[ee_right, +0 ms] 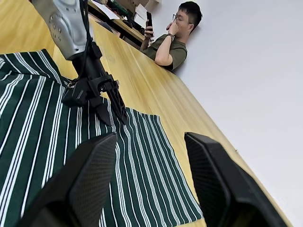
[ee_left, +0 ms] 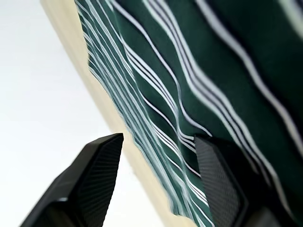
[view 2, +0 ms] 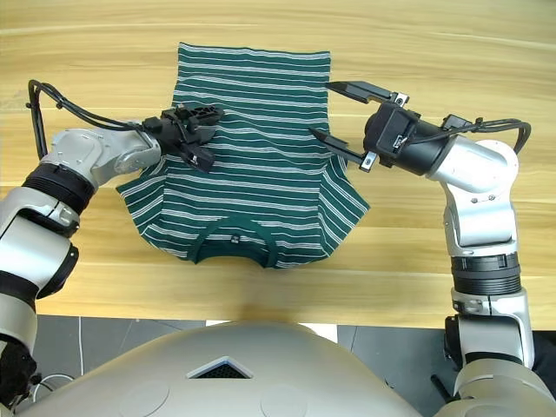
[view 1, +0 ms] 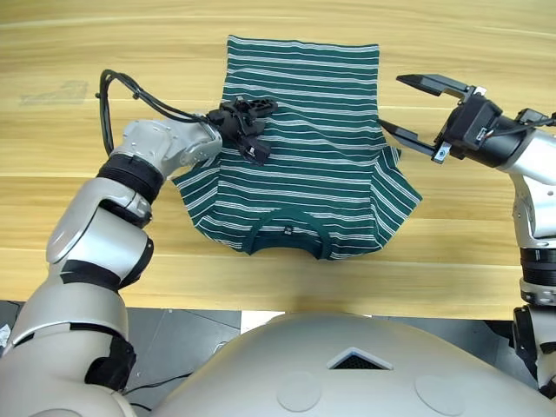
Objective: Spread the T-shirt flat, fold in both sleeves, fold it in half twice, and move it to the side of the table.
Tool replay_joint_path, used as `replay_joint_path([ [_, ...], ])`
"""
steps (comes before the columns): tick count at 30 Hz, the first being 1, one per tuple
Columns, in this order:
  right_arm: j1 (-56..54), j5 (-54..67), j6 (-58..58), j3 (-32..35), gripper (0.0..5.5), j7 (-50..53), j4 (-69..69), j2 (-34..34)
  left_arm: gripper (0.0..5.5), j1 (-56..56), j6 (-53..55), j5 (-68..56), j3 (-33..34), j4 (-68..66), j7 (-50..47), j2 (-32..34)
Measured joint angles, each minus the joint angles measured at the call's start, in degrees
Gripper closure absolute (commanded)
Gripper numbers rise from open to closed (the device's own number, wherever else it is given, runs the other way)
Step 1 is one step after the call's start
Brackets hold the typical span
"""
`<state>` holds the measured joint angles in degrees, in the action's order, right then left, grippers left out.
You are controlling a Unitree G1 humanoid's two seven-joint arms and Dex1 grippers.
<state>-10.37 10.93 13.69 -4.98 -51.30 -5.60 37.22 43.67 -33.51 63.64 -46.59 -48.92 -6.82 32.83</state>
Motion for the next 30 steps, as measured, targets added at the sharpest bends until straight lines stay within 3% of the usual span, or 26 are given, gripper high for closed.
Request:
replay_joint_path([
  [5, 0.74, -0.11, 0.14, -0.02, 2.85, 0.00, 0.31, -0.53, 2.71, 0.08, -2.45, -0.07, -1.01, -0.88, -4.00, -0.10],
  [8, 1.18, 0.05, -0.02, -0.05, 2.85, 0.00, 0.30, -0.78, 2.71, -3.27, -5.82, -9.15, 3.73, 1.45, -0.44, 0.43],
  [12, 3.57, 2.55, -2.13, 0.31, 2.85, 0.00, -0.78, -1.95, 2.71, -11.96, -4.44, -31.76, 19.15, 17.16, 8.89, 6.70],
  [15, 6.55, 3.77, -3.01, 1.08, 2.85, 0.09, -2.15, -2.22, 2.71, -22.19, 3.37, -46.97, 32.57, 34.84, 13.87, 12.23],
  [18, 9.49, 4.80, -3.75, 2.43, 2.85, 0.49, -3.02, -2.50, 2.71, -37.43, 12.99, -60.80, 46.35, 52.89, 16.07, 13.20],
  [20, 11.70, 5.81, -4.50, 3.47, 2.85, 1.23, -4.48, -2.57, 2.71, -51.80, 21.06, -72.72, 54.68, 66.44, 16.43, 11.28],
  [22, 13.61, 6.34, -4.95, 4.85, 2.85, 1.68, -5.67, -2.62, 2.71, -63.32, 26.34, -82.76, 57.94, 75.18, 15.99, 8.35],
  [26, 16.91, 6.42, -5.17, 5.64, 2.85, 3.01, -7.21, -2.80, 2.71, -83.83, 35.88, -110.02, 57.99, 85.21, 11.71, -2.05],
  [30, 17.72, 6.39, -5.46, 7.05, 2.85, 4.48, -8.10, -2.82, 2.71, -90.23, 43.63, -135.12, 55.83, 85.09, 3.70, -12.71],
])
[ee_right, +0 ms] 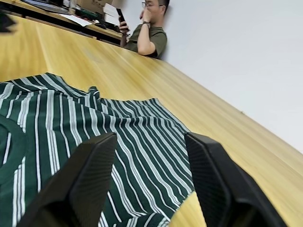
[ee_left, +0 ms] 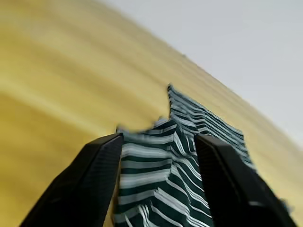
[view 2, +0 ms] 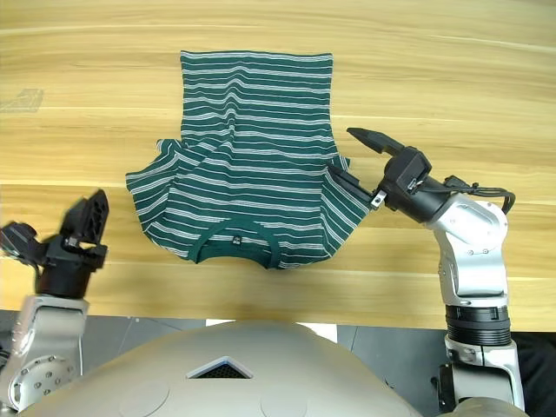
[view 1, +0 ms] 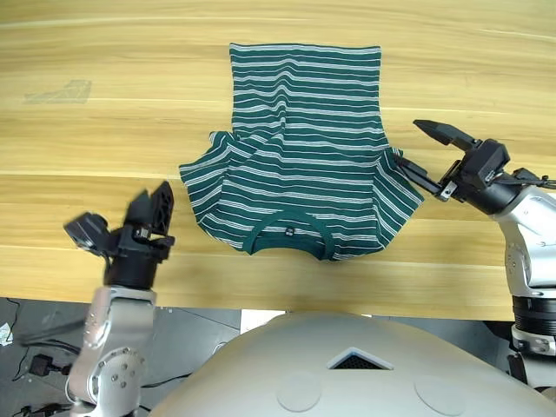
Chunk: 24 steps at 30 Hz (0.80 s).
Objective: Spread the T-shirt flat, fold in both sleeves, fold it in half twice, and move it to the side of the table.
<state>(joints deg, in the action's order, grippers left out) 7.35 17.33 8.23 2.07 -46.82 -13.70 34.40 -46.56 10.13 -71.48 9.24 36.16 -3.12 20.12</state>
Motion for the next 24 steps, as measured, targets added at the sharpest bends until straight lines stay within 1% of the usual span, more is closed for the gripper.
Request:
replay_joint_path([
  [3, 1.10, -0.14, 0.20, 0.12, 2.85, 0.40, -0.45, -0.04, 2.71, 2.07, 2.80, -5.23, 0.87, -4.13, -2.74, -3.47],
  [8, 1.48, -0.65, 1.12, 0.12, 2.85, 0.51, -0.22, -0.04, 2.71, 9.97, 6.03, -6.89, 1.65, -11.26, -2.59, -6.19],
  [15, 1.47, -0.93, 1.40, 0.03, 2.85, 0.60, -0.14, -0.05, 2.71, 21.77, 8.63, -1.77, 4.31, -22.93, 0.07, -6.60],
  [22, 0.16, -1.81, -1.98, -0.24, 2.85, 1.69, -2.41, 0.02, 2.71, 29.10, 9.73, 3.28, 7.25, -29.63, 2.91, -7.61],
  [24, -0.89, -1.90, -3.44, -0.45, 2.85, 1.85, -3.86, 0.02, 3.03, 30.07, 10.10, 4.14, 7.89, -30.89, 4.12, -7.80],
])
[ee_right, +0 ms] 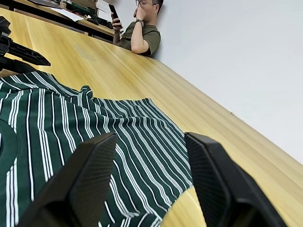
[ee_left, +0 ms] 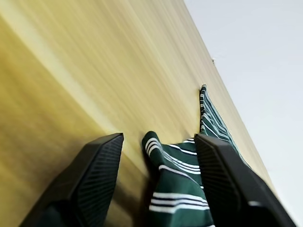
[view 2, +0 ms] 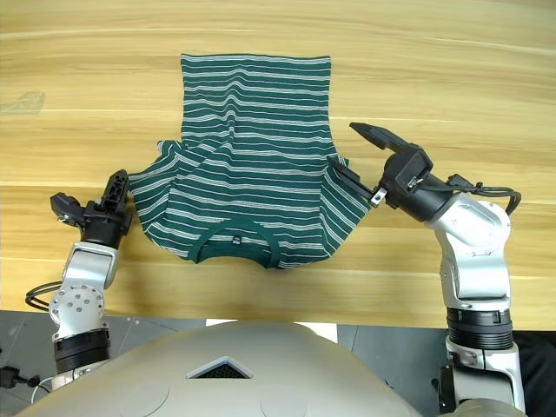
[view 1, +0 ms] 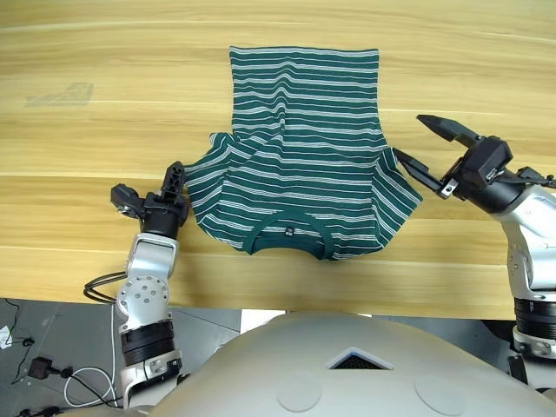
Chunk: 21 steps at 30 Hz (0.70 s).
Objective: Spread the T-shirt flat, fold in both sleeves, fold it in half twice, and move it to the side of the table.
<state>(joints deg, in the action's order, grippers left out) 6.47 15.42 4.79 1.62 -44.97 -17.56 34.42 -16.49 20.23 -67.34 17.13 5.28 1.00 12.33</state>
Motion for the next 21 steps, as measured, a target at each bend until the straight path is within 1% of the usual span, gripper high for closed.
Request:
replay_joint_path([
  [6, -0.72, -0.37, -3.42, -0.69, 2.85, 1.02, -2.70, -0.01, 3.98, 2.14, 1.16, 2.50, 1.93, -3.17, 2.50, -1.16],
  [10, -0.85, -0.49, -3.65, -0.69, 2.85, 1.09, -3.08, -0.01, 4.64, 2.46, 1.96, 4.36, 2.58, -3.73, 3.48, -1.95],
  [11, -0.84, -0.50, -3.65, -0.69, 2.85, 1.09, -3.08, -0.01, 4.72, 2.71, 2.14, 4.73, 2.80, -3.74, 3.62, -2.04],
  [12, -0.83, -0.50, -3.64, -0.69, 2.85, 1.09, -3.08, -0.01, 4.94, 2.94, 2.25, 4.91, 3.05, -3.74, 3.86, -2.16],
  [16, -0.58, -0.51, -2.85, -0.66, 2.85, 1.08, -2.29, -0.01, 5.46, 3.55, 2.50, 6.48, 3.82, -3.74, 4.82, -2.48],
  [21, -0.50, -0.53, -2.29, -0.66, 2.85, 1.08, -1.42, -0.02, 5.46, 3.74, 2.44, 8.35, 4.72, -3.67, 5.81, -3.25],
])
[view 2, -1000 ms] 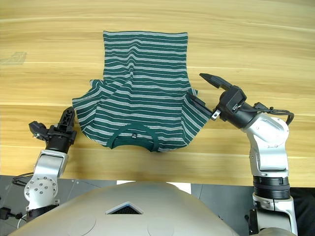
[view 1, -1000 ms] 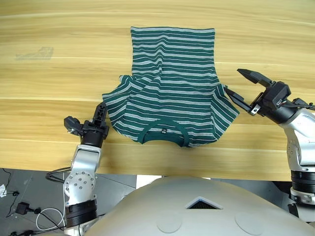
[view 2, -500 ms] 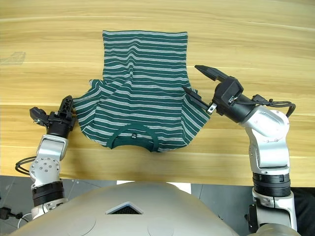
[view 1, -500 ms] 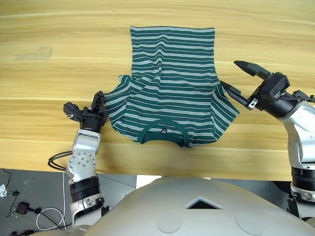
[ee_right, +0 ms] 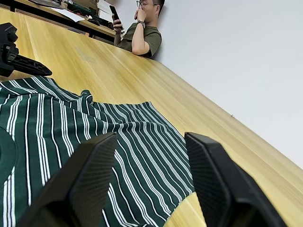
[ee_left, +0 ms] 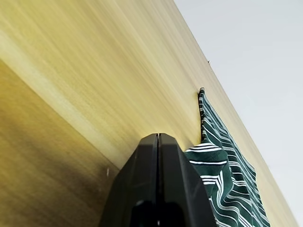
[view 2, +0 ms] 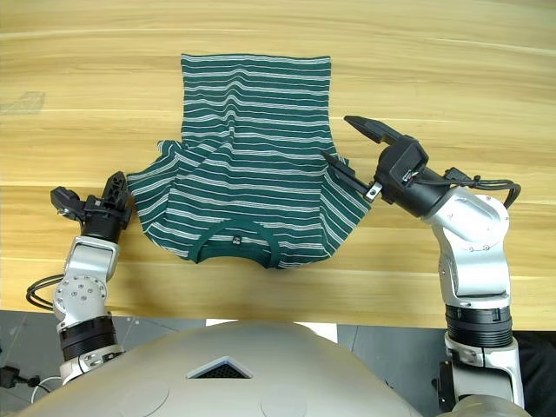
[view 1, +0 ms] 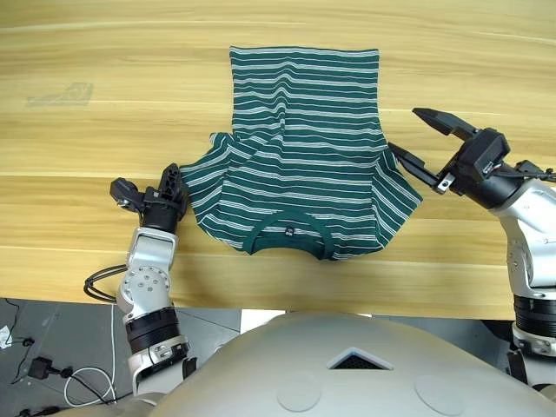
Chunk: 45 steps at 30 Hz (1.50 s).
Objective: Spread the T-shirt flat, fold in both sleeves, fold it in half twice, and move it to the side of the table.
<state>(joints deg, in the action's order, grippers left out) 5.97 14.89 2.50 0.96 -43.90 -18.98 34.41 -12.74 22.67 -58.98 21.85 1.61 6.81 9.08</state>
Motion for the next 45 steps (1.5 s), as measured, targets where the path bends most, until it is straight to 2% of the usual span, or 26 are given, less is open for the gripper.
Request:
replay_joint_path([
  [9, -0.02, -0.40, 0.15, -0.13, 2.85, 0.01, 0.42, -0.15, 5.46, -1.77, 1.75, 1.39, 0.49, 3.14, 2.40, -0.41],
  [19, -0.07, -0.58, 1.72, -0.60, 2.85, 0.01, 2.37, -0.66, 3.82, -1.78, 2.15, 3.77, 2.13, 2.19, 3.73, -0.42],
  [24, -0.07, -1.63, 4.34, -0.68, 2.85, -0.11, 4.96, -0.80, 3.24, -1.38, 2.85, 4.58, 2.32, 0.89, 5.61, -0.10],
  [34, -0.09, -1.77, 8.09, -1.03, 2.85, -0.80, 8.69, -1.05, 3.24, -1.15, 6.60, 6.97, -0.99, 1.47, 10.64, 1.21],
  [45, 0.33, -1.77, 9.33, -1.02, 2.85, -1.23, 9.37, -1.05, 4.82, 0.74, 4.71, 9.30, 2.05, -2.46, 9.99, 1.58],
])
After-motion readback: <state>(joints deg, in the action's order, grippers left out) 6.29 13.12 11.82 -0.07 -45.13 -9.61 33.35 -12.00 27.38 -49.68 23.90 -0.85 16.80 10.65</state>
